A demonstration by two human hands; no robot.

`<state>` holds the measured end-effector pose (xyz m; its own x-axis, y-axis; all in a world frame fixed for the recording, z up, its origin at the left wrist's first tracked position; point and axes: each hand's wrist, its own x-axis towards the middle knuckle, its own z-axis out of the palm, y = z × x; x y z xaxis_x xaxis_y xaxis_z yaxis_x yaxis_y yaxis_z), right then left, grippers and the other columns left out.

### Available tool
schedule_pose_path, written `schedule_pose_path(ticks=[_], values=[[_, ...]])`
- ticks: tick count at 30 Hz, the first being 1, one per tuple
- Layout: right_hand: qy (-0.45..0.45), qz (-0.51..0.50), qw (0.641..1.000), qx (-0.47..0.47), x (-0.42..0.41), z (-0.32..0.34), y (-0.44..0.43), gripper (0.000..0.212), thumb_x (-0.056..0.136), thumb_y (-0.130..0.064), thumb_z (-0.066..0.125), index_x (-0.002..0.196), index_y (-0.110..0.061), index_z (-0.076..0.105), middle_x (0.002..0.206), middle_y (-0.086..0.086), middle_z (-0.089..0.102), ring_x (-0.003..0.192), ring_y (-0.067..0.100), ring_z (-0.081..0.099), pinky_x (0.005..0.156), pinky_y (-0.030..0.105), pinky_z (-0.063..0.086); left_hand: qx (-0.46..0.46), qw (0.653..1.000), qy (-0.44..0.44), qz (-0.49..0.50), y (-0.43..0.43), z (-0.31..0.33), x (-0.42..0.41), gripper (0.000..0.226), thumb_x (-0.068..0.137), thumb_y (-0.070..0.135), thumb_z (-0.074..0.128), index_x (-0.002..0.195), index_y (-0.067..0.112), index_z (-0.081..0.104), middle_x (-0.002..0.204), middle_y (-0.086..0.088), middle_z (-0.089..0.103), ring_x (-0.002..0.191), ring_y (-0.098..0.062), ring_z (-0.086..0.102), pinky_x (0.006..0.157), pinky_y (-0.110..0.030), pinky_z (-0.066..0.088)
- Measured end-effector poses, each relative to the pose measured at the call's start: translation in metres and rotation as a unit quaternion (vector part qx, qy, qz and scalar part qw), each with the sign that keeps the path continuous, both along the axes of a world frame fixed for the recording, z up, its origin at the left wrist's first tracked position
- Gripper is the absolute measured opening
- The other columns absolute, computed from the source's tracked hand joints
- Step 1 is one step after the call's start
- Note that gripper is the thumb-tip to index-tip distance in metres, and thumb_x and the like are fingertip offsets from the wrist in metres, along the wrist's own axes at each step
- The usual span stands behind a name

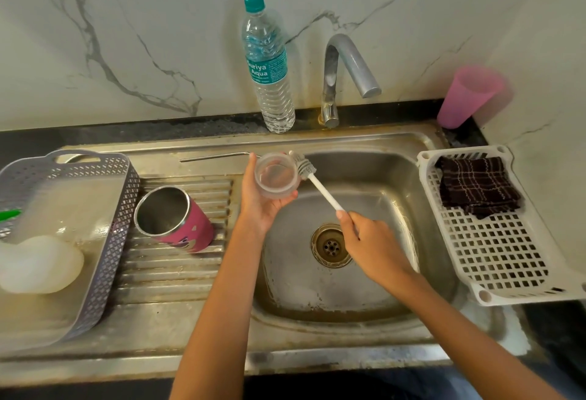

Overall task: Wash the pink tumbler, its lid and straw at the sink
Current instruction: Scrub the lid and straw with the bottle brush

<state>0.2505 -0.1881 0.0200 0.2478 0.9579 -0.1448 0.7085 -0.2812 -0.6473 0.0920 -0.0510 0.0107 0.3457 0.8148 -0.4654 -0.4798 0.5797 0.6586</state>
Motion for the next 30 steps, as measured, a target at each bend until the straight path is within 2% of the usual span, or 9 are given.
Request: schedule_pose_path(ticks=[3, 5, 8, 11, 15, 18, 21, 24, 30], values=[[-0.031, 0.000, 0.999, 0.006, 0.007, 0.012, 0.017, 0.046, 0.103, -0.044, 0.029, 0.064, -0.022, 0.041, 0.050, -0.004, 0.040, 0.047, 0.015, 0.039, 0.050, 0.030, 0.028, 0.031, 0.997, -0.006, -0.066, -0.003, 0.000, 0.000, 0.058, 0.094, 0.059, 0.046, 0.126, 0.013, 0.059, 0.119, -0.018, 0.064, 0.101, -0.034, 0.066, 0.061, -0.033, 0.057], [-0.047, 0.011, 0.999, 0.011, 0.009, 0.013, 0.019, 0.046, 0.103, -0.043, 0.029, 0.065, -0.021, 0.042, 0.050, -0.004, 0.040, 0.047, 0.016, 0.038, 0.049, 0.030, 0.028, 0.033, 0.997, -0.026, -0.057, -0.002, 0.003, -0.002, 0.057, 0.092, 0.063, 0.046, 0.128, 0.020, 0.059, 0.119, -0.015, 0.065, 0.104, -0.034, 0.065, 0.065, -0.035, 0.056], [-0.054, 0.023, 0.998, 0.015, 0.008, 0.007, 0.005, 0.046, 0.103, -0.042, 0.030, 0.071, -0.015, 0.050, 0.047, -0.006, 0.040, 0.042, 0.011, 0.036, 0.045, 0.025, 0.026, 0.021, 0.999, -0.036, -0.024, 0.003, 0.010, -0.005, 0.059, 0.090, 0.066, 0.046, 0.128, 0.024, 0.062, 0.109, -0.011, 0.067, 0.093, -0.029, 0.064, 0.069, -0.037, 0.052], [-0.064, 0.020, 0.997, 0.024, 0.010, 0.008, 0.001, 0.046, 0.103, -0.042, 0.031, 0.071, -0.015, 0.051, 0.046, -0.006, 0.040, 0.040, 0.012, 0.036, 0.045, 0.026, 0.027, 0.036, 0.998, 0.009, -0.058, 0.001, 0.011, -0.005, 0.055, 0.093, 0.061, 0.046, 0.124, 0.019, 0.062, 0.107, -0.011, 0.067, 0.088, -0.026, 0.065, 0.063, -0.032, 0.049], [-0.127, 0.036, 0.990, 0.051, 0.021, 0.019, 0.012, 0.043, 0.103, -0.042, 0.032, 0.064, -0.025, 0.038, 0.045, -0.005, 0.037, 0.041, 0.015, 0.037, 0.044, 0.029, 0.028, 0.057, 0.990, 0.068, -0.108, -0.001, 0.016, -0.004, 0.062, 0.093, 0.065, 0.040, 0.115, 0.012, 0.062, 0.109, -0.016, 0.069, 0.088, -0.028, 0.068, 0.063, -0.031, 0.047], [-0.135, 0.051, 0.987, 0.063, 0.027, 0.015, 0.005, 0.043, 0.102, -0.042, 0.034, 0.066, -0.023, 0.044, 0.043, -0.008, 0.035, 0.036, 0.011, 0.036, 0.041, 0.023, 0.027, 0.057, 0.993, 0.060, -0.082, 0.007, 0.019, -0.011, 0.069, 0.091, 0.069, 0.042, 0.124, 0.011, 0.060, 0.112, -0.018, 0.067, 0.086, -0.028, 0.068, 0.058, -0.029, 0.049], [-0.135, 0.046, 0.987, 0.070, 0.031, 0.012, 0.002, 0.043, 0.101, -0.042, 0.034, 0.067, -0.021, 0.048, 0.041, -0.008, 0.034, 0.035, 0.009, 0.034, 0.041, 0.021, 0.025, 0.081, 0.987, 0.048, -0.127, 0.008, 0.022, -0.011, 0.064, 0.094, 0.063, 0.042, 0.125, 0.009, 0.055, 0.108, -0.018, 0.065, 0.086, -0.029, 0.067, 0.055, -0.029, 0.047], [-0.150, 0.048, 0.984, 0.088, 0.034, 0.017, 0.010, 0.041, 0.101, -0.043, 0.035, 0.063, -0.027, 0.038, 0.043, -0.008, 0.035, 0.036, 0.010, 0.034, 0.042, 0.023, 0.023, 0.096, 0.980, 0.051, -0.166, 0.006, 0.024, -0.009, 0.070, 0.096, 0.062, 0.036, 0.133, 0.004, 0.051, 0.111, -0.019, 0.065, 0.087, -0.029, 0.066, 0.054, -0.029, 0.047], [-0.163, 0.072, 0.979, 0.102, 0.036, 0.014, 0.016, 0.042, 0.099, -0.047, 0.031, 0.068, -0.022, 0.043, 0.044, -0.008, 0.035, 0.037, 0.012, 0.035, 0.042, 0.024, 0.022, 0.066, 0.970, 0.061, -0.224, 0.011, 0.033, -0.021, 0.063, 0.093, 0.064, 0.040, 0.123, 0.010, 0.056, 0.112, -0.025, 0.065, 0.081, -0.030, 0.067, 0.052, -0.027, 0.049]])
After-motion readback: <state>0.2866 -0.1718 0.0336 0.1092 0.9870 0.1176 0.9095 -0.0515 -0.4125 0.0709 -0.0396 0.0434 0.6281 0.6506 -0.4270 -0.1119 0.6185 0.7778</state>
